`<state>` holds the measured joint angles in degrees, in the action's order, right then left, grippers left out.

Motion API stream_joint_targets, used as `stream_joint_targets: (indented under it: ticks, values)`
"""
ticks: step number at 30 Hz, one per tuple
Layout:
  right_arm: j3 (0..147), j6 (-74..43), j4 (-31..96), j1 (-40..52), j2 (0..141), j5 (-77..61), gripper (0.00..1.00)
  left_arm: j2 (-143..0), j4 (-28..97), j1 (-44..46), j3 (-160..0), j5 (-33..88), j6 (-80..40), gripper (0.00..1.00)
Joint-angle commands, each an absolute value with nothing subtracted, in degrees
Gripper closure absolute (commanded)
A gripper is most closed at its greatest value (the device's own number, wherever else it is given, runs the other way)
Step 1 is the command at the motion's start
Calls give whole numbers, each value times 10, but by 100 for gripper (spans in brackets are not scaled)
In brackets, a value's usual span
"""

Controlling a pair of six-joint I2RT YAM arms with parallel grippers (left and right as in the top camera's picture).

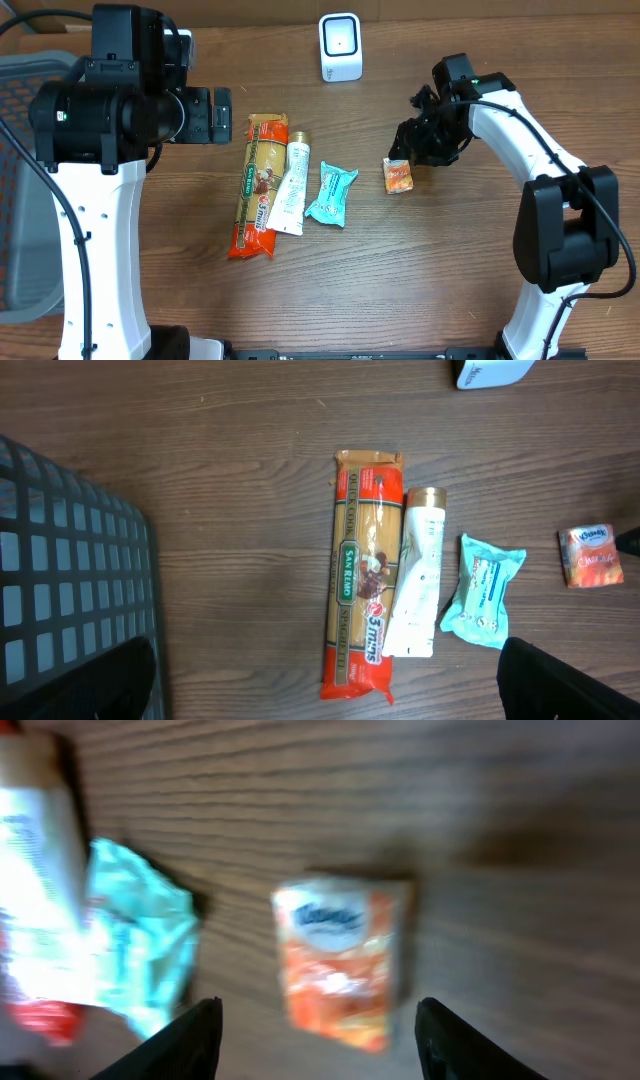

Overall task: Scan the item barcode
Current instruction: 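Lift the tissue pack and turn it toward the scanner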

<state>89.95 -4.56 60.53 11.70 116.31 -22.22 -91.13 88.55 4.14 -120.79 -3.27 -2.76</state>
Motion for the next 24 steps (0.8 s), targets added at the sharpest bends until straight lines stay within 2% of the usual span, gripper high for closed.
stream_joint_targets:
  ticks: [1, 6, 9, 17, 24]
  values:
    - [900, 62, 601, 94, 1159, -172, 37, -915, 885, 45, -1212, -34, -17, 0]
    - [900, 66, 607, 83, 1178, -230, 39, -915, 885, 45, -1212, -34, -17, 0]
    - [900, 76, 608, 83, 1200, -259, 44, -915, 885, 45, -1212, -34, -17, 0]
    - [897, 76, 616, 83, 1236, -286, 68, -915, 885, 45, -1212, -34, -17, 0]
    - [843, 76, 569, 83, 1236, -312, 69, -915, 885, 45, -1212, -34, -17, 0]
